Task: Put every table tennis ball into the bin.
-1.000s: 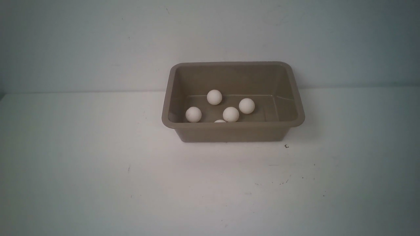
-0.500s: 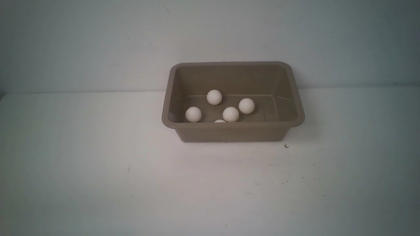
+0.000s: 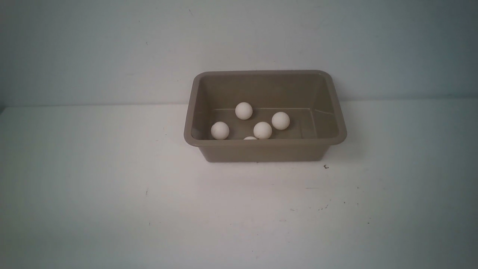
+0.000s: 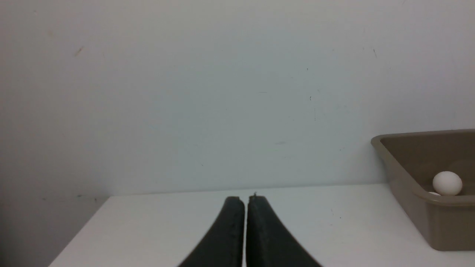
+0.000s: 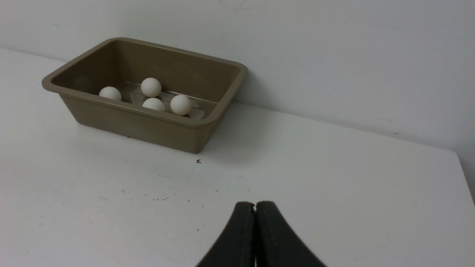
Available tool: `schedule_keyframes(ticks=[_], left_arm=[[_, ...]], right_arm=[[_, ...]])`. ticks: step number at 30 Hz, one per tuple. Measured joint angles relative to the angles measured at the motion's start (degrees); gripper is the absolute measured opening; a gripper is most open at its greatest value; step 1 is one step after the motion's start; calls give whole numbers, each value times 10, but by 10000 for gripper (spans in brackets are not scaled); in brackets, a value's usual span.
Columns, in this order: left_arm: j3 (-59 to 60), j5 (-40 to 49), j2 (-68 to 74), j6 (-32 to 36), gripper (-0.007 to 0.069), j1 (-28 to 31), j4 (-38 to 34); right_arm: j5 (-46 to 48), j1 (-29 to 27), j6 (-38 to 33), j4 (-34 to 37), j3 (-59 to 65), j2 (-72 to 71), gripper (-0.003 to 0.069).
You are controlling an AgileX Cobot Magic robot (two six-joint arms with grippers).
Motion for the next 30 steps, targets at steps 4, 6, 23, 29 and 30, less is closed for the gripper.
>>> schedule_keyframes(ticks=[4,6,23,29,30], left_arm=[[0,-10,0,7,-4,0,0],[0,-14,0,7,-4,0,0],[0,70,0,-244,-4,0,227],[0,139,0,-279,-4,0,252],[0,150,0,-279,-4,0,257]], right_arm=[[0,0,0,0,0,0,-10],[0,0,0,0,0,0,-10],[0,0,-2,0,0,0,-10],[0,0,-2,0,0,0,-10],[0,0,-2,0,0,0,-10]])
